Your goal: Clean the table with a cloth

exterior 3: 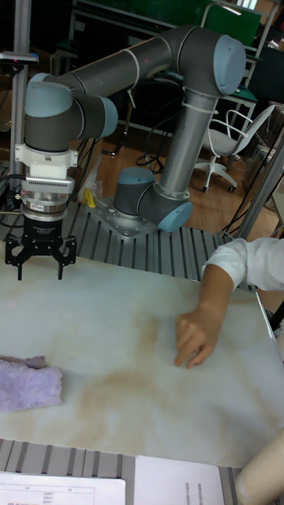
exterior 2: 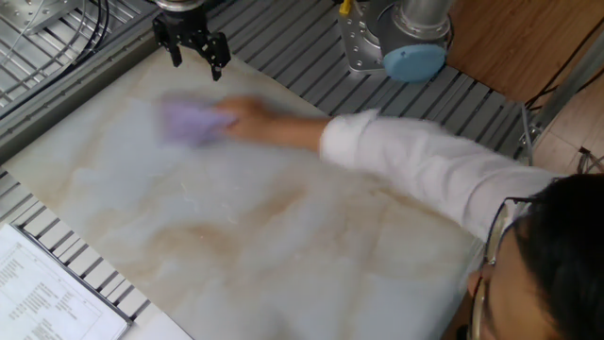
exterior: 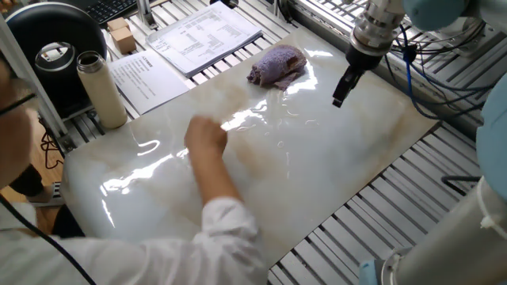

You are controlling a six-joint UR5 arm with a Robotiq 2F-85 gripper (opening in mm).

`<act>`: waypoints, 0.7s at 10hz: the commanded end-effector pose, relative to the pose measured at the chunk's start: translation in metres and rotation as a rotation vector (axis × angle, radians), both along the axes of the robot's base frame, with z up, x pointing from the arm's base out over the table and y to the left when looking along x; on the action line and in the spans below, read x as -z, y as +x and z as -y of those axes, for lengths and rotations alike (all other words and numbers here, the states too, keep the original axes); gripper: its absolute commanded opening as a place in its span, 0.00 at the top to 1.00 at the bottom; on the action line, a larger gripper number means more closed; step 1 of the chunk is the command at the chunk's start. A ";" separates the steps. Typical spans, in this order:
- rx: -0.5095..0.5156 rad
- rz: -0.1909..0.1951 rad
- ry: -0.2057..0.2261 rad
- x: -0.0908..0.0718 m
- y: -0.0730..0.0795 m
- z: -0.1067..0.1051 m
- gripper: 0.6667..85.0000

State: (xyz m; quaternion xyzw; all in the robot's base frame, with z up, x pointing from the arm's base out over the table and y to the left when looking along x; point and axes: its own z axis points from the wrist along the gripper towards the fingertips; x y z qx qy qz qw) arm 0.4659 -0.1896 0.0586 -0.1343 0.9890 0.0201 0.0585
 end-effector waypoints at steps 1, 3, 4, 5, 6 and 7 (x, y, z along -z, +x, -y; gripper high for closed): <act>-0.032 -0.003 -0.008 -0.002 -0.048 0.008 0.10; -0.038 0.025 0.012 -0.011 -0.012 0.010 0.19; -0.052 0.022 0.015 -0.003 0.016 0.011 0.18; -0.054 0.020 0.010 0.002 0.035 0.011 0.18; -0.063 0.018 0.008 0.004 0.045 0.010 0.18; -0.072 0.007 0.004 0.001 0.055 0.009 0.18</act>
